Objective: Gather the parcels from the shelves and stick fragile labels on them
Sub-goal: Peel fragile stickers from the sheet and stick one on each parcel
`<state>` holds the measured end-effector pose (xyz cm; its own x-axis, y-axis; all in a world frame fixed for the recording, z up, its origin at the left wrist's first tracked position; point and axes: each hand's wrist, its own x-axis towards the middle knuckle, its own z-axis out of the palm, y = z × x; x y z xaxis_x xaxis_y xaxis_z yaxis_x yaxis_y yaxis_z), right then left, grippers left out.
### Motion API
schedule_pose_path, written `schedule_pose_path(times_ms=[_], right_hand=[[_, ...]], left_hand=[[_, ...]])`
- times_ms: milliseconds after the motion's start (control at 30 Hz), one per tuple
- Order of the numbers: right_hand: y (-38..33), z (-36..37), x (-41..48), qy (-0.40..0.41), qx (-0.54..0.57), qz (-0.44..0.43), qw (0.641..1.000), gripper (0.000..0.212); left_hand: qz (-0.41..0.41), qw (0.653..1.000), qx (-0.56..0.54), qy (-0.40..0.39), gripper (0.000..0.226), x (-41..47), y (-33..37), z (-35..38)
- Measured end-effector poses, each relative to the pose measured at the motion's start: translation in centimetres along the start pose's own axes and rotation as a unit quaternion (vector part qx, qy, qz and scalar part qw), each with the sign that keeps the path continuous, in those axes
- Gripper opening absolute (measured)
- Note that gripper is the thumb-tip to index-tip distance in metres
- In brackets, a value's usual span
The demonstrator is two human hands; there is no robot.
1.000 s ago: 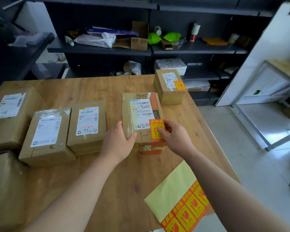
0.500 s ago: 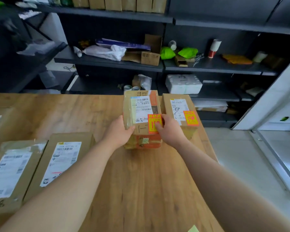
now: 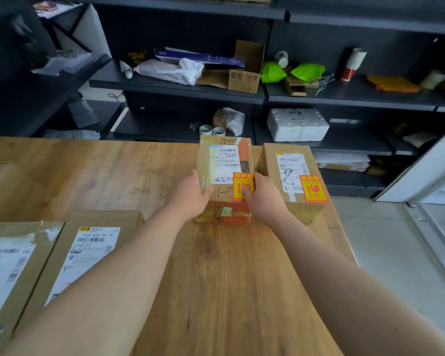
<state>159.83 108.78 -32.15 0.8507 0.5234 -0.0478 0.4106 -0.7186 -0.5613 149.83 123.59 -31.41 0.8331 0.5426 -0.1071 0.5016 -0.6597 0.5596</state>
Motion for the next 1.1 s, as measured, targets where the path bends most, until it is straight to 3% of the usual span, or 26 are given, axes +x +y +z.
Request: schedule_pose_path(times_ms=[267,400,567,800,967,1100], right_hand=[[-2.8,-1.5,-5.2,0.034,-0.124,-0.076,0.989,0.025],[-5.8,-0.8,-9.6,0.005,-0.145,-0.101,0.984,0.039],[-10.2,1.8,-15.7,-0.013,-0.151,-0.155,0.976,0.03],[-14.9,8.1,-21.5,-0.113,-0.148,-0.147,0.972,0.034],[-15.5,10.6,-23.1,-0.166,-0.103,-0.098,0.976,0.035],[-14.7,10.5,-24.3,-0.158,-0.071,-0.075,0.982,0.033]], left_hand=[[0.096,0.977,0.187,0.045,0.036,-5.3,0.4,-3.5],[0.118,0.96,0.252,0.046,0.037,-10.8,-1.6,-5.9],[0.069,0.951,0.299,0.023,0.054,-18.2,-7.6,-8.8],[-0.03,0.938,0.345,-0.019,0.067,-24.2,-15.2,-10.6],[-0.032,0.939,0.341,-0.042,0.076,-25.5,-16.5,-9.1],[-0.008,0.94,0.339,-0.048,0.072,-26.2,-16.2,-8.3]])
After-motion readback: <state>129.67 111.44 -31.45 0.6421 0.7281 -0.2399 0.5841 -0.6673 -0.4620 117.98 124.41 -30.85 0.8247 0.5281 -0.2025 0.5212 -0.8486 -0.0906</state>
